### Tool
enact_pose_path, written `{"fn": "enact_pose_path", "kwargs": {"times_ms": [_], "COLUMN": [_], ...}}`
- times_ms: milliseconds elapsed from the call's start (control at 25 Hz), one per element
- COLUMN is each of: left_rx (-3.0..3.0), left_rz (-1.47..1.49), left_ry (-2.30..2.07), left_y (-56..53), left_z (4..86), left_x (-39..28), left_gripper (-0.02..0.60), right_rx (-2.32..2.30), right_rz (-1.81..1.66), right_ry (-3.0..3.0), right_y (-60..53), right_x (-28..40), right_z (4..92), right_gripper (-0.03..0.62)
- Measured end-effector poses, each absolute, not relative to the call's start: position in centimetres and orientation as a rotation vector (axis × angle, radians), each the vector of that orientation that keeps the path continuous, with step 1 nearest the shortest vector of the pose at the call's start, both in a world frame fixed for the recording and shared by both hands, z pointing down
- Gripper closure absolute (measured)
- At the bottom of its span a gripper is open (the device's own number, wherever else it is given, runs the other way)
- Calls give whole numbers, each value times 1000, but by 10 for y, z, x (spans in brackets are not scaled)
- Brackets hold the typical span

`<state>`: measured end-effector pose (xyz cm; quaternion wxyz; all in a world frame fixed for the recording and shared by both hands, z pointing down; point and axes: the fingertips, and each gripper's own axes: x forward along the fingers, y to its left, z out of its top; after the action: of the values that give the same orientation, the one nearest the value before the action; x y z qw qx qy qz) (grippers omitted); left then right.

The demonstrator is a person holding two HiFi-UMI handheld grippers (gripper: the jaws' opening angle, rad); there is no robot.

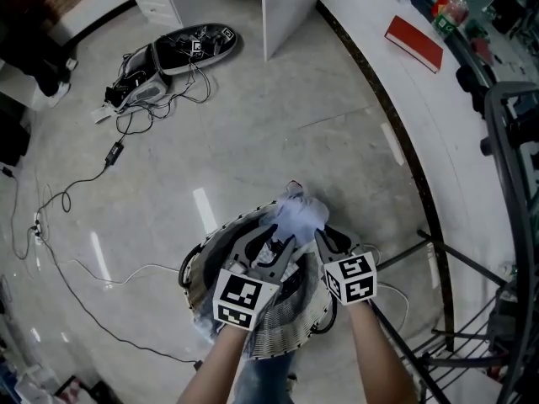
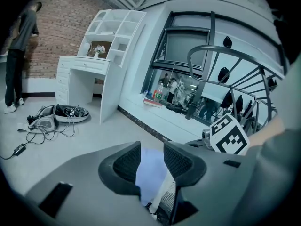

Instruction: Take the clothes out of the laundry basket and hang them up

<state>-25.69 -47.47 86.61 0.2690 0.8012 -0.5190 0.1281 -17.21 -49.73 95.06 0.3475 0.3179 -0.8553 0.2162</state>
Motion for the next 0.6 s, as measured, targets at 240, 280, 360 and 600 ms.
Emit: {"fn": "enact_pose_path", "kwargs": {"times_ms": [240,280,360,600], "left_rx": [2158,2158,2155,2148], "left_rz": [345,347,348,347], "left_ry": [-1396,-1395,-1398,-1409], "left_y": [-469,-468,-466,-457], "left_z": [861,860,858,837], "left_x": [-257,-256,-256,-261], "left_gripper": [423,423,423,423], "right_rx": [852,860,874,911], "right_rz": [534,527,514,511], "right_ry": [-2271,-2284,-2313,-2391], "right_y": [-491,-490,-488,-479], "right_x": [-172,-172,-171,-171], "right_z": [929,924,911,854], "right_gripper": [554,554,556,557]}}
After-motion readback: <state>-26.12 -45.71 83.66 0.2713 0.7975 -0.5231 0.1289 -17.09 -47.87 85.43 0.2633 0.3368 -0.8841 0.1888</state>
